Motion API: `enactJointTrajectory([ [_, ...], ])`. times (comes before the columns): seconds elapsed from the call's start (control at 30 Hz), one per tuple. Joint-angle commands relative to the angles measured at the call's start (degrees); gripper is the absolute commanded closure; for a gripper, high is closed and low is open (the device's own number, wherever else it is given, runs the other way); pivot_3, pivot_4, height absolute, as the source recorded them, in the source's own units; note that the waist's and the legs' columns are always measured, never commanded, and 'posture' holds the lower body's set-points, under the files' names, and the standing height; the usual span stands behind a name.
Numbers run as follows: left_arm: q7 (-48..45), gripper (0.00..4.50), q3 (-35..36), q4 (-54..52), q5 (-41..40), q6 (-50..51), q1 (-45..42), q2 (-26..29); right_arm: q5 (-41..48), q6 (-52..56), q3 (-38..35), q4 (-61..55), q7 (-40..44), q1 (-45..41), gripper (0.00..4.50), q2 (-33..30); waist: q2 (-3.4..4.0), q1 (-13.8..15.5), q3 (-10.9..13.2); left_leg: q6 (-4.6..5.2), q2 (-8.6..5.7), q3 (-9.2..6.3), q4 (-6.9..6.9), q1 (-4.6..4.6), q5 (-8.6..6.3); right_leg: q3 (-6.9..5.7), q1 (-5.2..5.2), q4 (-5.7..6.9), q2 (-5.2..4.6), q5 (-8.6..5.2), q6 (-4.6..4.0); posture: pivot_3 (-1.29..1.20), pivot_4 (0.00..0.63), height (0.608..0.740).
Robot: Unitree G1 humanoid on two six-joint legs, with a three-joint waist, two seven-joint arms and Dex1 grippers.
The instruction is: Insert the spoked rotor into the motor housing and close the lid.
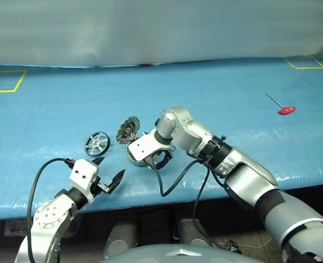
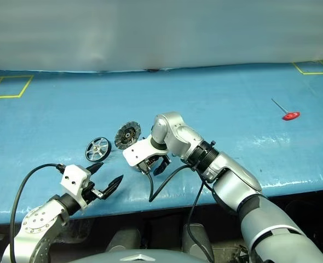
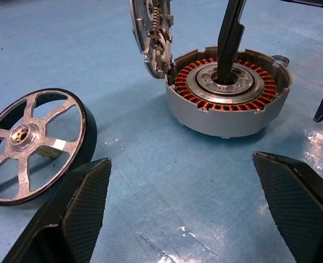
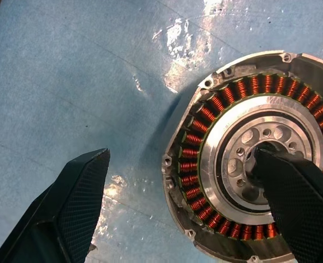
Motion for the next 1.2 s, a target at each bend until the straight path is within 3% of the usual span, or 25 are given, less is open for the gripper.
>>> enactJointTrajectory([
  [0.03, -0.35, 0.0, -0.03, -0.34, -0.38, -0.18, -0.36, 0.27, 0.64, -0.37, -0.68, -1.77, 0.1, -1.57, 0.02, 0.02, 0.0, -0.01, 0.0, 0.0, 0.0, 0.0, 0.0, 0.0, 0.0, 0.0, 0.0, 0.0, 0.0, 0.0, 0.0, 0.0, 0.15, 0.74],
  [0.73, -2.18, 0.0, -0.69, 1.72, -0.73, 0.25, -3.17, 0.69, 6.07, 3.27, -6.19, -8.2, 1.62, -4.04, 0.02, -4.38, 0.01, 0.03, 0.03, 0.0, -0.01, -0.01, -0.07, -0.14, 0.0, -0.01, -0.01, -0.01, -0.01, -0.01, -0.04, 0.0, 0.15, 0.74],
  [0.93, -2.9, 0.0, -0.67, 2.14, -0.93, 1.14, -4.86, 1.19, 11.8, 10.41, -14.83, -16.34, -1.85, -1.66, 0.02, -8.09, -0.01, 0.12, 0.04, 0.0, -0.02, -0.04, -0.04, -0.37, 0.0, -0.05, -0.12, -0.03, -0.04, 0.14, -0.26, 0.0, 0.15, 0.74],
  [1.07, -3.03, 0.0, -0.58, 1.77, -1.09, 1.6, -4.75, 1.48, 14.75, 15.18, -21.73, -26.35, -7.72, 5.26, 0.02, -11.36, -0.02, 0.45, 0.03, -0.01, -0.03, -0.19, -0.05, -0.56, -0.01, -0.09, -0.2, -0.12, -0.1, 0.16, -0.26, 0.0, 0.15, 0.74],
  [1.2, -3.02, 0.0, -0.46, 1.04, -1.38, 2.36, -4.05, 1.63, 16.5, 25.25, -32.06, -39.08, -21.6, 16.39, 0.02, -8.76, -0.02, 0.69, 0.03, 0.01, -0.13, -0.3, -0.03, -0.8, -0.02, -0.17, -0.31, -0.15, -0.22, 0.15, -0.23, 0.0, 0.15, 0.74],
])
